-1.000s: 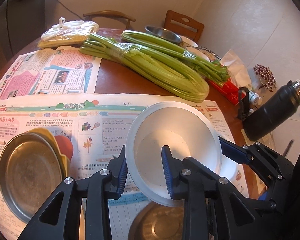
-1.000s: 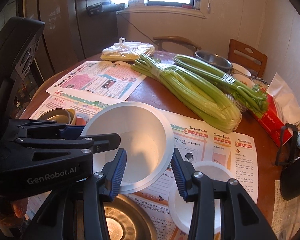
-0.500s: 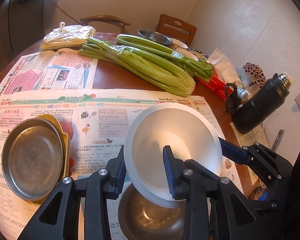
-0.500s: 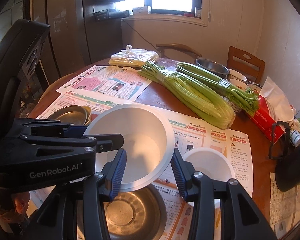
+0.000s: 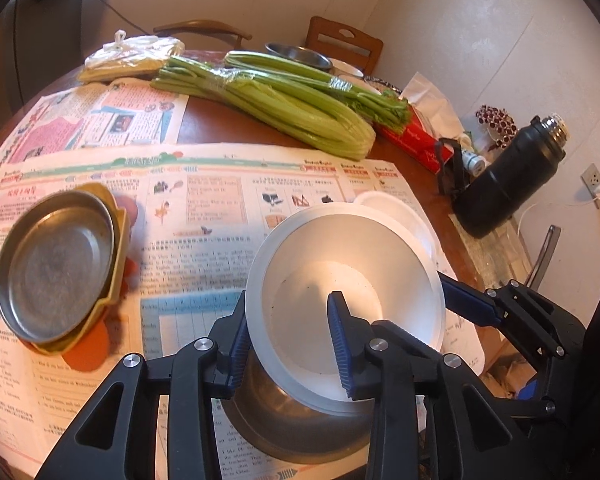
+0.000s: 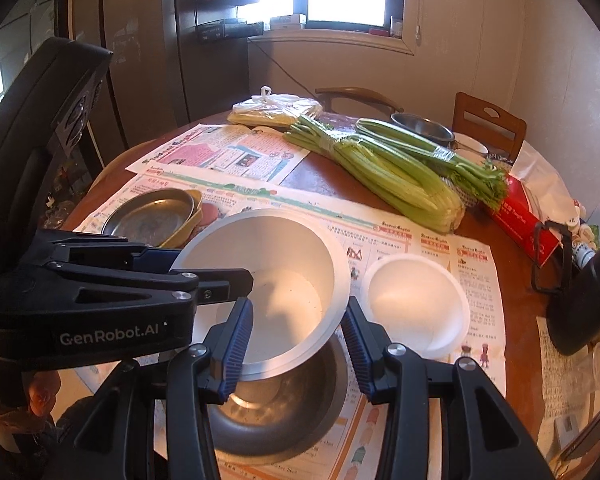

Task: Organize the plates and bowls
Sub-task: 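Scoop the first red-and-white paper bowl into the held steel bowl with the left gripper, then carry the nested bowls with the left gripper toward the second paper bowl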

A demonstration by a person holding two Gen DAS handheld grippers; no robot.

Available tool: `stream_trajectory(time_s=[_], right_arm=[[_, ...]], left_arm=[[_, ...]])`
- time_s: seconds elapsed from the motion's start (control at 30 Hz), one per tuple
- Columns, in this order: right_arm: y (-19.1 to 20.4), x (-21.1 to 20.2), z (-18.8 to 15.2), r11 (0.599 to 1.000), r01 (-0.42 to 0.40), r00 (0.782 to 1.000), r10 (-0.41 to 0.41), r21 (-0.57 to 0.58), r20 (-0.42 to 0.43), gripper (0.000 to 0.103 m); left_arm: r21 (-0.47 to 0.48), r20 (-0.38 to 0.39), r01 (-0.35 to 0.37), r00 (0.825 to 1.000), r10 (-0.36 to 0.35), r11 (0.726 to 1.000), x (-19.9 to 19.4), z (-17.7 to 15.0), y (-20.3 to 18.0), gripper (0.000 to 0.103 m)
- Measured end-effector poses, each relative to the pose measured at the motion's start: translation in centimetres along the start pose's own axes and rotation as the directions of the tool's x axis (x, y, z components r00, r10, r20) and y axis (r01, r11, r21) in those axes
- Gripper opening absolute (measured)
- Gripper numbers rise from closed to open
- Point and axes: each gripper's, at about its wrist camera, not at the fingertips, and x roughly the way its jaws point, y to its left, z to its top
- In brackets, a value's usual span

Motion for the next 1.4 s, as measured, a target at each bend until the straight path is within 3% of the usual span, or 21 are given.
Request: stream_trajectory(time_s=[0.6,1.4], right_arm=[[0.1,0.5,-3.1,1.000,-0.018,0.999,0.019,0.012,-0.049,0.046],[0.4,2.2,-4.1,1.000,-0.016,0.995,0.016,0.007,-0.095,0.046]], left_arm=[[0.028,-0.055,-0.040,0.998,0.041,0.999,1.6,-2.6,-0.5,0.036],[0.057,-0.085,-0.083,0.993,0.088,0.995,2.9,-3.3,-0.5,0.036]])
